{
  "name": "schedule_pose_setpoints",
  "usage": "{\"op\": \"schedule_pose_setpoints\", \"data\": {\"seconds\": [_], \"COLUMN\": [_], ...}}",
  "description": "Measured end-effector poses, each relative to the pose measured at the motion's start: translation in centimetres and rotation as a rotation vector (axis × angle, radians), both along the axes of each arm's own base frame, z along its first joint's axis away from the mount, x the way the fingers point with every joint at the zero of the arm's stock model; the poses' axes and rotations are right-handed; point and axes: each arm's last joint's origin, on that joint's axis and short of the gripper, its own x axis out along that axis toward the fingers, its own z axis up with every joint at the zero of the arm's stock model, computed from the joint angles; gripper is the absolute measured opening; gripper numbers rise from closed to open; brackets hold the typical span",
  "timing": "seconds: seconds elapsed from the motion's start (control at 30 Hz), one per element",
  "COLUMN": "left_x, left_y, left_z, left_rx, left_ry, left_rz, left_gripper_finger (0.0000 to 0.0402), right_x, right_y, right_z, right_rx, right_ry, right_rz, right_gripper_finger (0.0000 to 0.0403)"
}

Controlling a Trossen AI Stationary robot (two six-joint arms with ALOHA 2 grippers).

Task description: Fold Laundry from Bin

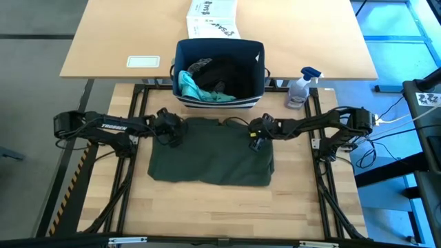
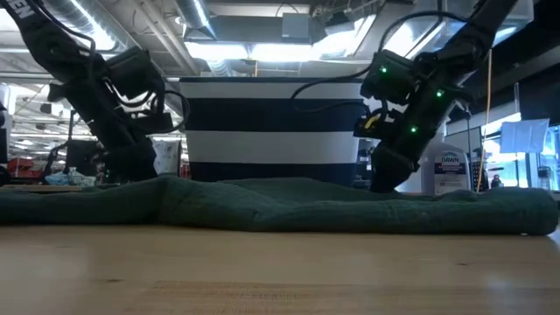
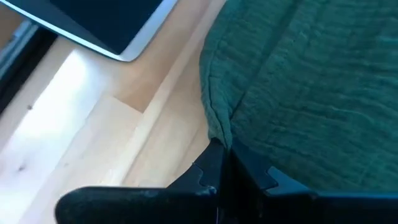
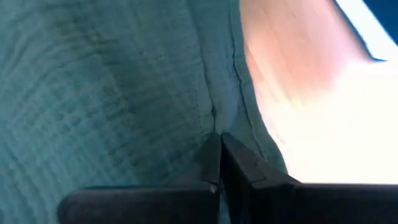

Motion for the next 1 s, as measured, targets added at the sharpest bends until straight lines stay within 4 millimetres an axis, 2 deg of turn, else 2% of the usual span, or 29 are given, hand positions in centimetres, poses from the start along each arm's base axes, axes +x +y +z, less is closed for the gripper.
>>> {"op": "schedule_pose_setpoints", "data": {"seconds": [0.3,0.63,0.77,1.0], "left_x": [0.5,1.1,0.9,0.5], "left_y": [-0.7,-0.9,-0.7,0.2], "left_z": [0.5,1.5,1.5,1.4], "left_rx": [0.107,0.262,0.301,0.279], "left_ry": [0.023,0.040,0.065,0.079], "left_rz": [0.023,0.104,0.147,0.179], "left_gripper_finger": [0.0016,0.0016,0.0016,0.0017], "right_x": [0.5,1.6,1.6,1.7], "right_y": [0.0,0.8,0.9,-0.7], "right_z": [1.1,3.2,3.1,2.9], "right_rx": [-0.065,-0.304,-0.323,-0.273], "right_ry": [0.088,0.147,0.151,0.098], "right_rz": [-0.009,-0.050,-0.070,-0.184], "right_gripper_finger": [0.0002,0.0001,0.0002,0.0002]}}
